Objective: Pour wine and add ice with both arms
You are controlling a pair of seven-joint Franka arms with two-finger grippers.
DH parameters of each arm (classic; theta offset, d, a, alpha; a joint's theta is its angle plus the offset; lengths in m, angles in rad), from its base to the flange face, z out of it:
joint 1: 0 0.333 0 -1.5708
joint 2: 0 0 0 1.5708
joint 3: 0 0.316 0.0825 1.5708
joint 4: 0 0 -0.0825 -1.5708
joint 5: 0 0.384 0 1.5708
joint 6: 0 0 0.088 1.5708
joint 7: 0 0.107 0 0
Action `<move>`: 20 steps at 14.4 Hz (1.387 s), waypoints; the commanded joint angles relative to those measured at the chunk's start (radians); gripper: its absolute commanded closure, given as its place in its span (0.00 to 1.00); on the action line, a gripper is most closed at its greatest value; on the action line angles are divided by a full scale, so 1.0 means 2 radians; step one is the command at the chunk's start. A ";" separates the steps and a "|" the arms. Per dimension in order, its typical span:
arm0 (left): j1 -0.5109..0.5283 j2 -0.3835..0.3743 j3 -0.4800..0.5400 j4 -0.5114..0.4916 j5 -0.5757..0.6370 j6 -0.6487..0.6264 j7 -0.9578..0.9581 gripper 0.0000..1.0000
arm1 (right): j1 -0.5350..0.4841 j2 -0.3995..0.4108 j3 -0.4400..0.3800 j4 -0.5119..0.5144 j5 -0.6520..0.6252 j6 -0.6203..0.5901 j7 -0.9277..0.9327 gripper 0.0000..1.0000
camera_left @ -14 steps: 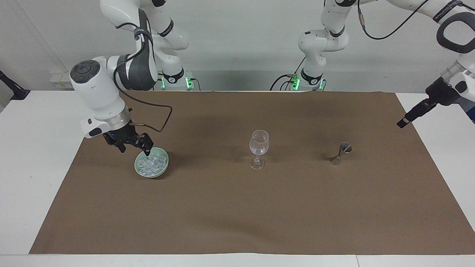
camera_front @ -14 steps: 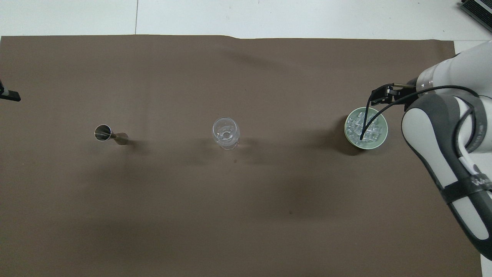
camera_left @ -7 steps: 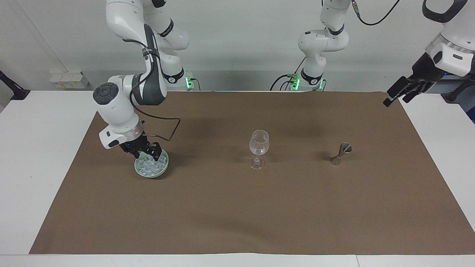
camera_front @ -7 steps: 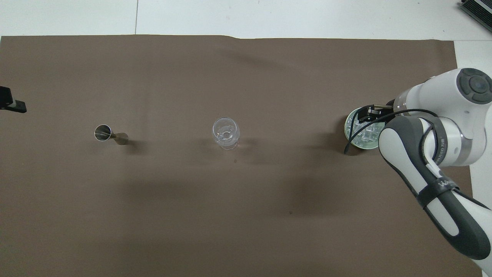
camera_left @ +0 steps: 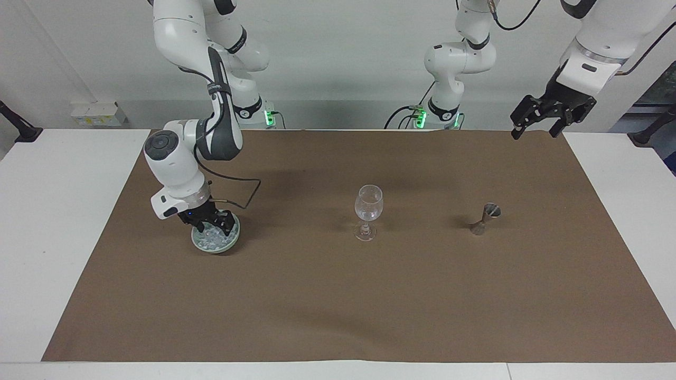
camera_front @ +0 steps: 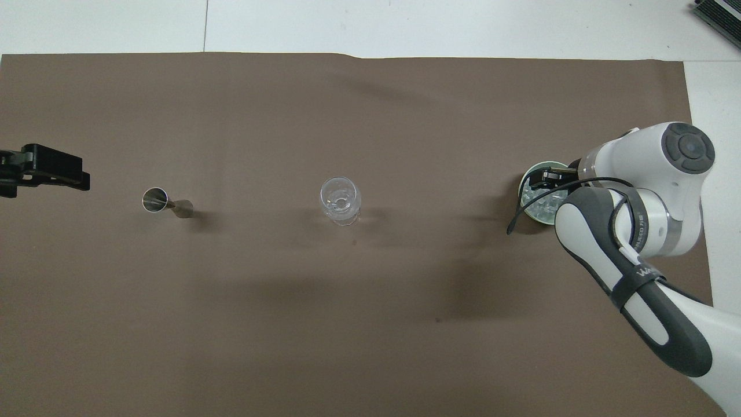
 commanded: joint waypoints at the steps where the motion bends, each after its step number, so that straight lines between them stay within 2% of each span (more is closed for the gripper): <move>1: 0.005 -0.011 -0.002 -0.030 0.010 -0.001 0.026 0.00 | -0.001 0.000 0.001 -0.005 0.006 0.011 0.001 0.18; 3: 0.005 -0.013 -0.002 -0.042 0.010 0.002 0.026 0.00 | -0.001 0.001 0.001 -0.004 0.006 0.011 0.002 0.29; 4: 0.004 -0.014 -0.001 -0.048 0.010 0.005 0.026 0.00 | -0.002 0.001 0.001 -0.004 0.006 0.011 0.002 0.38; 6: 0.003 -0.020 -0.001 -0.060 0.011 0.023 0.027 0.00 | -0.002 0.001 0.001 -0.003 0.006 0.011 0.003 0.66; 8: 0.003 -0.043 -0.002 -0.096 0.011 0.038 0.026 0.00 | -0.002 0.001 0.001 -0.002 0.006 0.008 0.004 0.83; 9: 0.003 -0.062 -0.002 -0.123 0.010 0.054 0.024 0.00 | -0.002 -0.001 0.001 0.001 0.006 0.005 0.004 0.88; 10: 0.003 -0.069 -0.002 -0.135 0.010 0.067 0.026 0.00 | -0.002 -0.003 0.001 0.002 0.006 0.004 0.004 0.90; 13: 0.001 -0.066 -0.001 -0.119 0.015 0.052 0.045 0.00 | -0.002 -0.010 0.002 0.005 0.006 -0.002 0.004 0.99; 15: 0.003 -0.056 -0.001 -0.083 0.015 0.022 0.045 0.00 | -0.002 -0.022 0.002 0.005 0.006 -0.013 0.003 0.99; 17: 0.004 -0.055 -0.002 -0.082 0.013 0.022 0.046 0.00 | -0.001 -0.029 0.002 0.005 0.007 -0.017 0.004 0.99; 20: 0.004 -0.060 -0.001 -0.082 0.015 -0.026 0.064 0.00 | 0.001 -0.045 0.009 0.033 0.008 -0.053 0.012 0.98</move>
